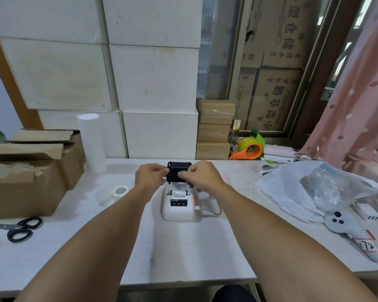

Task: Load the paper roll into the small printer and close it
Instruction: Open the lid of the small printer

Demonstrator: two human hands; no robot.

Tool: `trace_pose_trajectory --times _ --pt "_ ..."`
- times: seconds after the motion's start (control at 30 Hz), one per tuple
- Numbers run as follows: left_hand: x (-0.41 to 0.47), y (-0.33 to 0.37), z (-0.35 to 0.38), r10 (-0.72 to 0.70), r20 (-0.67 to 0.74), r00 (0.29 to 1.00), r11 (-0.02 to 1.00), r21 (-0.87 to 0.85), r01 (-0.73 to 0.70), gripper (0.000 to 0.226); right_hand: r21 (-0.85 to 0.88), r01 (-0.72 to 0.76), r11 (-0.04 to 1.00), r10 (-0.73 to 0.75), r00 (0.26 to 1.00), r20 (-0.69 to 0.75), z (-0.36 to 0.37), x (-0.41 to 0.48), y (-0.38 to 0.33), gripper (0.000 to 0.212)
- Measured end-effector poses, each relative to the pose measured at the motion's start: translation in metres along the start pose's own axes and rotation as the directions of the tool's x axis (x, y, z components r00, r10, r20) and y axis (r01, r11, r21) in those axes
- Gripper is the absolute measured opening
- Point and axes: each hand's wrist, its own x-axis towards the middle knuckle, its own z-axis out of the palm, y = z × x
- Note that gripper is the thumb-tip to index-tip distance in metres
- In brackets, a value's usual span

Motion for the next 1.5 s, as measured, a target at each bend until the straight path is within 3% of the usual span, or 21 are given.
trace_pose_trajectory --times 0.07,0.17,0.37,0.63,0.87,1.1,1.33,1.4,1.5 --pt "-0.002 0.001 0.001 -0.002 -0.011 1.0 1.0 0.008 0.002 0.009 -0.159 0.037 0.987 -0.014 0.99 0.14 0.003 -0.004 -0.003 0.025" --pt "-0.004 0.003 0.002 -0.009 -0.034 0.999 0.999 0.036 0.01 0.011 -0.358 0.079 0.93 -0.033 0.991 0.133 0.008 -0.004 -0.01 0.009" --pt "-0.005 0.008 0.006 -0.016 -0.079 0.997 0.994 0.111 0.024 0.009 -0.532 0.137 0.836 -0.056 0.985 0.166 0.014 -0.001 -0.012 0.02" --pt "-0.006 0.012 0.007 -0.024 -0.078 0.997 0.99 0.135 0.035 0.01 -0.522 0.119 0.844 0.022 0.966 0.256 0.021 0.01 -0.009 0.008" --pt "-0.007 0.011 0.005 -0.018 -0.071 0.997 0.987 0.159 0.029 0.028 -0.526 0.14 0.839 0.032 0.952 0.304 0.024 0.014 -0.01 0.016" --pt "-0.01 0.012 0.004 -0.016 -0.063 0.998 0.983 0.18 0.027 0.03 -0.467 0.186 0.865 -0.054 0.958 0.281 0.02 0.012 -0.002 0.011" --pt "-0.016 0.014 0.007 -0.015 -0.076 0.997 0.978 0.208 0.031 0.017 -0.423 0.215 0.88 -0.115 0.962 0.249 0.013 0.007 -0.002 0.02" --pt "-0.016 0.013 0.006 -0.016 -0.075 0.997 0.975 0.22 0.032 0.026 -0.413 0.211 0.886 -0.125 0.966 0.225 0.01 0.005 -0.003 0.017" --pt "-0.017 0.013 0.006 -0.012 -0.078 0.997 0.97 0.242 0.03 0.019 -0.368 0.175 0.913 -0.106 0.974 0.2 0.005 0.004 -0.001 0.016"
